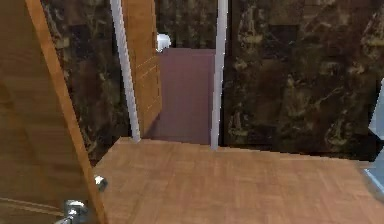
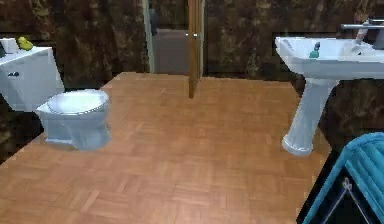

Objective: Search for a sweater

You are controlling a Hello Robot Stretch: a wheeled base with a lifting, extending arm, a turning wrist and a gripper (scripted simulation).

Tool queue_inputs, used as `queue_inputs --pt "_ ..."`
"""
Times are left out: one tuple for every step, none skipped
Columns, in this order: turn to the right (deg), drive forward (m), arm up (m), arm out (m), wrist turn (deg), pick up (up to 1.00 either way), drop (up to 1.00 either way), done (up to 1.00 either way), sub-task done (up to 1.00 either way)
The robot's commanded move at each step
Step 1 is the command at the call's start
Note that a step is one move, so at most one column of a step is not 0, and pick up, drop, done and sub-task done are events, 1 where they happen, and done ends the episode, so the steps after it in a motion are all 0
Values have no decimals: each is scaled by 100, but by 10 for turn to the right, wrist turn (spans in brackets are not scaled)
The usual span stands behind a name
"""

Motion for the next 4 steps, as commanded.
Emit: queue_inputs --pt "0 70 0 0 0 0 0 0 0" --pt "-120 0 0 0 0 0 0 0 0" --pt "0 100 0 0 0 0 0 0 0" --pt "0 20 0 0 0 0 0 0 0"
